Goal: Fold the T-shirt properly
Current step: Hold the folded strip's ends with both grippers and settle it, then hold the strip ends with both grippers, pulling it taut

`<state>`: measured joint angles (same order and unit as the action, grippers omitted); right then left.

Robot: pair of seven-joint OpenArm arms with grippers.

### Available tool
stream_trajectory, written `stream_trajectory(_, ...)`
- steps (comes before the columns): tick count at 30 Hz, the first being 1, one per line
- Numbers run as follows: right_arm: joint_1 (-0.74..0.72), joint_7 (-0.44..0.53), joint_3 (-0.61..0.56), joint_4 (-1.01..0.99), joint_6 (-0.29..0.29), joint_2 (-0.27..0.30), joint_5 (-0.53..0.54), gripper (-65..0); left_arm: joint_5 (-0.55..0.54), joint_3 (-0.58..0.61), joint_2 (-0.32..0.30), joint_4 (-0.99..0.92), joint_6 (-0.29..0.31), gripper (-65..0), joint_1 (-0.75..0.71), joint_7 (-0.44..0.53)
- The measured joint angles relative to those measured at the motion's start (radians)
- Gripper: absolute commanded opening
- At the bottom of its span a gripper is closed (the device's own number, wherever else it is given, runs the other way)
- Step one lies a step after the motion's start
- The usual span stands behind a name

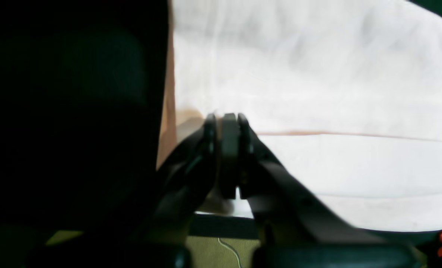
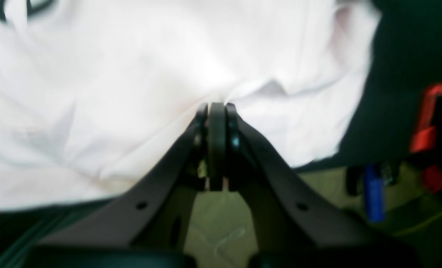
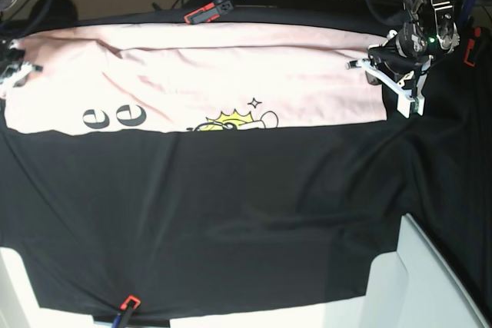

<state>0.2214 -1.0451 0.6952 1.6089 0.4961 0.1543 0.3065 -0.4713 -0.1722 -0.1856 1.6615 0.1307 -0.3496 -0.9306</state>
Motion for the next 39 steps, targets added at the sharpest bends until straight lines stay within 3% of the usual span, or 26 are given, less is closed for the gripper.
stream_trajectory(5, -0.001, 0.004, 0.000, 0.000, 0.000, -0.003, 0.000, -63.5, 0.000, 0.000, 0.002, 0.000, 0.000, -65.0, 0.015, 0.000)
stream_trajectory(7, -0.002, 0.005, 0.000, 0.000, 0.000, -0.003, 0.000, -58.6, -0.001, 0.000, 0.000, 0.001, 0.000, -59.1, 0.013, 0.000)
stream_trajectory(11, -0.002, 0.005, 0.000, 0.000, 0.000, -0.003, 0.000, -43.5, -0.002, 0.003, 0.003, 0.002, 0.000, -41.3, 0.009, -0.001)
stream_trajectory(14, -0.002, 0.008, 0.001, 0.003, 0.000, -0.003, 0.000, -35.3, 0.000, 0.002, 0.003, 0.032, 0.000, -37.5, 0.008, -0.003)
stream_trajectory(19, -0.019, 0.004, 0.008, 0.004, 0.001, -0.003, -0.004, -35.3, -0.005, -0.015, 0.003, 0.119, 0.000, -37.8, 0.016, -0.005)
stream_trajectory(23, -0.064, 0.009, 0.008, 0.004, 0.002, 0.047, -0.001, -35.3, -0.001, -0.106, 0.008, 0.160, 0.000, -38.0, 0.017, -0.001)
stream_trajectory(30, -0.141, 0.129, -0.001, -0.097, 0.002, 0.099, -0.006, -35.0, 0.002, -0.158, 0.011, 0.129, 0.000, -38.8, 0.006, -0.003)
stream_trajectory(32, -0.182, 0.137, -0.007, -0.192, 0.012, 0.123, 0.005, -34.8, -0.001, -0.152, 0.017, 0.109, 0.000, -43.8, 0.015, -0.004)
stream_trajectory(36, -0.248, 0.147, -0.098, -0.368, 0.004, 0.183, -0.005, -35.1, 0.003, -0.101, 0.042, 0.070, 0.000, -62.5, 0.038, -0.004)
stream_trajectory(39, -0.272, 0.221, -0.137, -0.413, 0.003, 0.194, 0.001, -35.1, -0.001, -0.053, 0.046, 0.035, 0.000, -65.0, 0.066, -0.001)
